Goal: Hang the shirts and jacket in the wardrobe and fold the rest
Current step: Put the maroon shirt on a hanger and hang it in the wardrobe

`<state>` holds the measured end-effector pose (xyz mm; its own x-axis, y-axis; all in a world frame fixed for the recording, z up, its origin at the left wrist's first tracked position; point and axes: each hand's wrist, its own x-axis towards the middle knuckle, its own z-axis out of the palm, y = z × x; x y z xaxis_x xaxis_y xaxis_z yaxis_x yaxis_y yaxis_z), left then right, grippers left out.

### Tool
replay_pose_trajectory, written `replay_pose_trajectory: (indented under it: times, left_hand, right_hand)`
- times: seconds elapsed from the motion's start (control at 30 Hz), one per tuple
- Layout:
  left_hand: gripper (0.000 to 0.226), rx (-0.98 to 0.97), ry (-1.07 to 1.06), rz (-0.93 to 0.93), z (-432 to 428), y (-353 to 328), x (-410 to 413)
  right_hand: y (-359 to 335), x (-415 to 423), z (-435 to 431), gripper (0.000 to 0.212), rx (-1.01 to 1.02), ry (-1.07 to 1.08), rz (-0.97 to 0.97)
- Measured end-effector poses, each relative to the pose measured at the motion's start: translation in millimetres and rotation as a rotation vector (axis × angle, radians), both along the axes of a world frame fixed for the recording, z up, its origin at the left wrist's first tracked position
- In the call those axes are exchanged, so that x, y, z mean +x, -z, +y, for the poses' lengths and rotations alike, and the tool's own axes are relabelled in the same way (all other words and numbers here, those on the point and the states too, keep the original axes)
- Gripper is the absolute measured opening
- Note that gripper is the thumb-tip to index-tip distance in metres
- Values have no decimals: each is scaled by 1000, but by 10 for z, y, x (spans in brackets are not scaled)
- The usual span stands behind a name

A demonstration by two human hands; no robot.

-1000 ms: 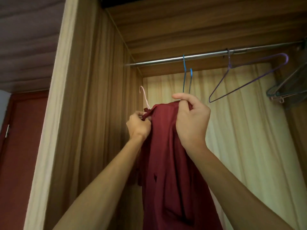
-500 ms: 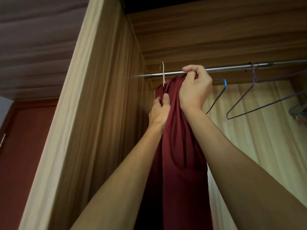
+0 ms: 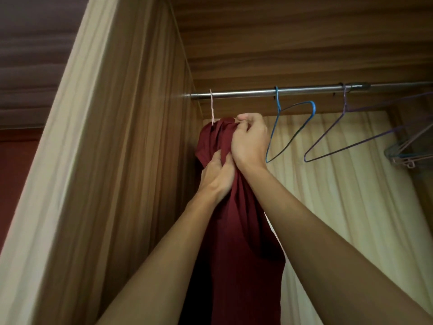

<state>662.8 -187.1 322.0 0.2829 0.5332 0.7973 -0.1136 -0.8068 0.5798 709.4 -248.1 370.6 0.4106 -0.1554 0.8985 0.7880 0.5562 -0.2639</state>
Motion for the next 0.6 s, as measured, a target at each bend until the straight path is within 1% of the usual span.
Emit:
replay_pose_trajectory:
  times: [0.07, 0.13, 0.23, 0.33, 0.43, 0.5, 0.6]
  left_hand:
    - [52, -1, -21, 12, -51, 86, -30]
    - [53, 5, -72, 38, -112, 158, -73]
    - [54, 45, -210, 98, -234, 261, -162]
    - [51, 137, -358, 113, -422, 396, -270]
    - [54, 298, -502, 130, -738, 588, -366]
    - [57, 374, -508, 106, -980, 715, -391]
    - [57, 422, -477, 92, -1312, 914, -350]
  right_hand:
    - [91, 29, -55, 19, -67, -37, 21]
    - [171, 38, -134, 21, -140, -79, 22]
    - [311, 17, -330, 24, -188, -46, -4]
    - [521, 9, -587, 20, -236, 23, -37]
    - [782, 36, -900, 19, -330, 62, -56]
    - [949, 75, -1148, 20, -395, 92, -63]
    - [1205, 179, -1570, 22, -475, 158, -41]
